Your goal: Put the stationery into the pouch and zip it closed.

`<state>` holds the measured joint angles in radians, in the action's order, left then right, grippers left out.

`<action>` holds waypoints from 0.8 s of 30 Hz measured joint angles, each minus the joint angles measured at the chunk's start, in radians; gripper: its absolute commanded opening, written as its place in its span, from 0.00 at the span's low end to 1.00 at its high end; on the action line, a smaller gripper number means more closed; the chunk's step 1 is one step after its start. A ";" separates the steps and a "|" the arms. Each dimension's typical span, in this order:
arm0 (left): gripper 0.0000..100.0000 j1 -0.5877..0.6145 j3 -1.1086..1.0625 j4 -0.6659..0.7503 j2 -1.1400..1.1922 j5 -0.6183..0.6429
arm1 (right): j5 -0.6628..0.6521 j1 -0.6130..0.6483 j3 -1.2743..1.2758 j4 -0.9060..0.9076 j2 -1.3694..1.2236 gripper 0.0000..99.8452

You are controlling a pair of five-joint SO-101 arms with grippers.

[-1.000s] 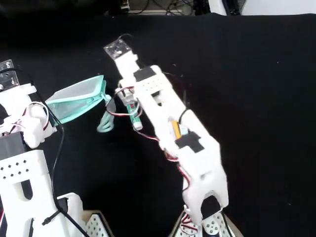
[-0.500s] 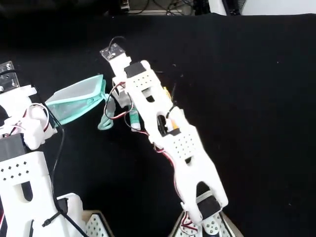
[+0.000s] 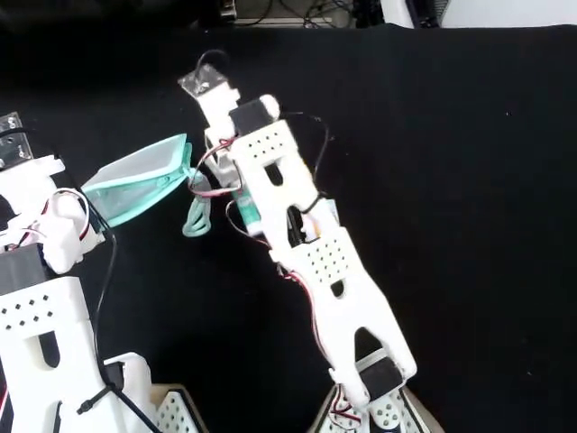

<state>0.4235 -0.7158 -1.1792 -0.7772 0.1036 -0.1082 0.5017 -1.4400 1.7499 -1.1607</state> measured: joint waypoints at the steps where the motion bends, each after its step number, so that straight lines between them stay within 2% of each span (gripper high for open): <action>1: 0.03 0.000 0.000 0.000 0.000 0.000 | 0.017 -0.008 -0.006 0.002 0.000 0.01; 6: 0.03 0.000 0.000 0.000 0.000 0.000 | 0.044 -0.058 0.052 0.011 0.044 0.01; 10: 0.03 0.000 -0.002 0.000 0.000 0.000 | 0.044 -0.061 0.249 0.011 0.186 0.01; 17: 0.03 0.000 -0.002 0.000 0.000 0.000 | 0.021 -0.061 0.784 -0.003 0.612 0.01; 24: 0.03 0.000 -0.002 0.000 0.000 0.000 | -0.060 -0.061 1.496 -0.258 1.071 0.01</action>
<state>0.4235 -0.7173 -1.1792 -0.7772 0.1036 -0.1680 0.4404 0.0560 1.4922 -0.0898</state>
